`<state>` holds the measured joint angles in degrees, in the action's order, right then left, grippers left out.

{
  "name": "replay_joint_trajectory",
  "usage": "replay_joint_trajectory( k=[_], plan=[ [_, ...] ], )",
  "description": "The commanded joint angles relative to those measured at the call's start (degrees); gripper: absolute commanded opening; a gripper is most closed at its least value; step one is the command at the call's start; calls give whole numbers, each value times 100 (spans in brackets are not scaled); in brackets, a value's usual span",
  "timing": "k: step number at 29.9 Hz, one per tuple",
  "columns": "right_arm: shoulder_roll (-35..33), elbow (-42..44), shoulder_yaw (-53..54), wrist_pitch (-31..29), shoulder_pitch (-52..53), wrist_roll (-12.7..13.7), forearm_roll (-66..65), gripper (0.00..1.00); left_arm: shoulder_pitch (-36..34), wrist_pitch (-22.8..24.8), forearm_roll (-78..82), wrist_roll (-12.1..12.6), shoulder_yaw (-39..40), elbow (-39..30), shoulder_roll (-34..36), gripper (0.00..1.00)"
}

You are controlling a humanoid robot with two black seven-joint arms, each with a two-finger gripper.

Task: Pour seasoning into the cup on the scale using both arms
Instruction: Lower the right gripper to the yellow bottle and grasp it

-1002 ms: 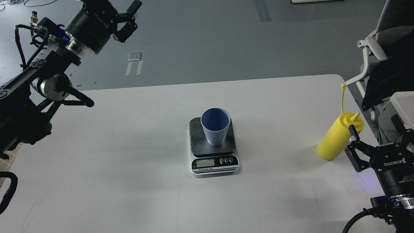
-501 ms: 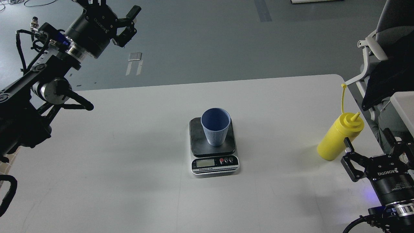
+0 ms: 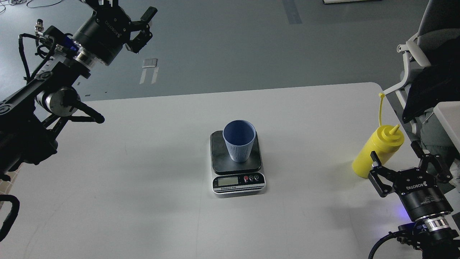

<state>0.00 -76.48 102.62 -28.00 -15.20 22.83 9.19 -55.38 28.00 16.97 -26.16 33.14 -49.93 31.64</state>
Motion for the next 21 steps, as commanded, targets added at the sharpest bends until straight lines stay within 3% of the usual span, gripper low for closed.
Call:
replay_joint_trajectory(
  k=[1, 21],
  plan=[
    [0, 177, -5, 0, 149, -6, -13, 100, -8, 0, 0, 5, 0, -8, 9, 98],
    [0, 564, -23, 0, 395, -41, -593, 100, -8, 0, 8, 23, 9, 1, 220, 98]
  ],
)
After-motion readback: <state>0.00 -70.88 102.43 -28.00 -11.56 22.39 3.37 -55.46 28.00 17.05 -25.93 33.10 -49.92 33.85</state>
